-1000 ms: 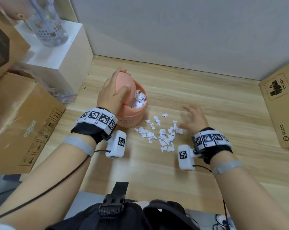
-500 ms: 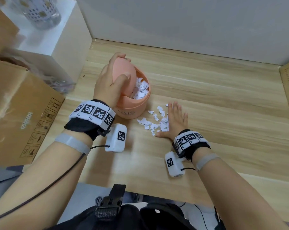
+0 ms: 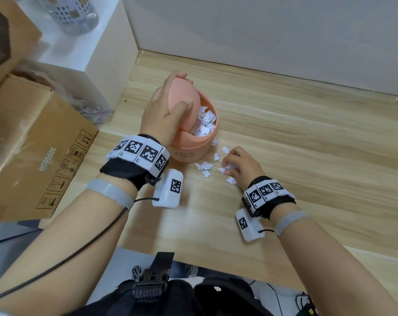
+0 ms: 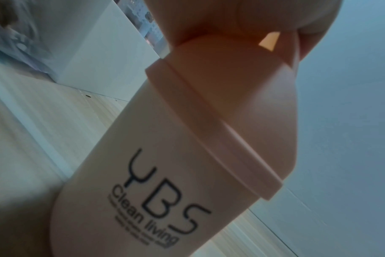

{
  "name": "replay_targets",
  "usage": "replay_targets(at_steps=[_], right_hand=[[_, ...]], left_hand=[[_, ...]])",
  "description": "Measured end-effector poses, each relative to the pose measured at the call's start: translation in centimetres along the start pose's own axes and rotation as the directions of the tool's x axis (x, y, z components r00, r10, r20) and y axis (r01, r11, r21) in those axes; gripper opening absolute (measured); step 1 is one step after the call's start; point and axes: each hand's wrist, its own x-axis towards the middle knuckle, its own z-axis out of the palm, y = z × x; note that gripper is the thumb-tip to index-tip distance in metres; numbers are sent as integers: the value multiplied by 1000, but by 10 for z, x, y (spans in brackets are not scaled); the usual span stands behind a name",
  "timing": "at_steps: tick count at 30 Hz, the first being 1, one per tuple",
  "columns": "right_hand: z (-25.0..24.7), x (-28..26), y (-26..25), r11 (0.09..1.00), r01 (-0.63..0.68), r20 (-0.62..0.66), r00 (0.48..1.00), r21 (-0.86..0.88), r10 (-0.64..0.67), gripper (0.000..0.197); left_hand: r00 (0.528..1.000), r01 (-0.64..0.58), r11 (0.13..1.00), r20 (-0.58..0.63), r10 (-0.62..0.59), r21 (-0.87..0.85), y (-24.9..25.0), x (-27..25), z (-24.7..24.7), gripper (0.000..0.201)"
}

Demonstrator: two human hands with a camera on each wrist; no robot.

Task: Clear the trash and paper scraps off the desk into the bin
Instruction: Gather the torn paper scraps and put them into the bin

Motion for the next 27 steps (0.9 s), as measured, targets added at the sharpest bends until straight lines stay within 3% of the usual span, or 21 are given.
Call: replay_targets(at_steps=[6,8,11,14,17,20,24,27], right_hand=[[-18,11,-11,980,-199,51,979,2,198,9],[-34,12,-22,964,-231,0,973,131,233,18],[-67,18,-52,940,-118,-119,979,321,164,33],[-98,27,-97,953,35,-206,978,300,29,19],[-107,35,-131,982,95,-122,990,165,-75,10],[-105,41,-142,999,37,6,999,-38,-37,11],[-106,40,-140,999,-30,53,998,43,28,35],[-110,29,-138,975,-31,43,999,221,22,39]], left_hand=[[1000,9,1000,12,-9,6,3,0,-1,65],[1000,3,1000,19,-4,10,3,-1,-1,65],[999,-10,1000,37,9,29,4,-1,-3,67],[998,-16,999,54,14,40,5,-1,-4,67],[998,-16,999,60,14,41,6,-2,-5,68],[998,-3,999,66,0,52,9,-2,-6,61],[998,3,998,69,-7,63,12,-3,-7,58],[998,0,998,65,-4,59,11,-3,-7,58]])
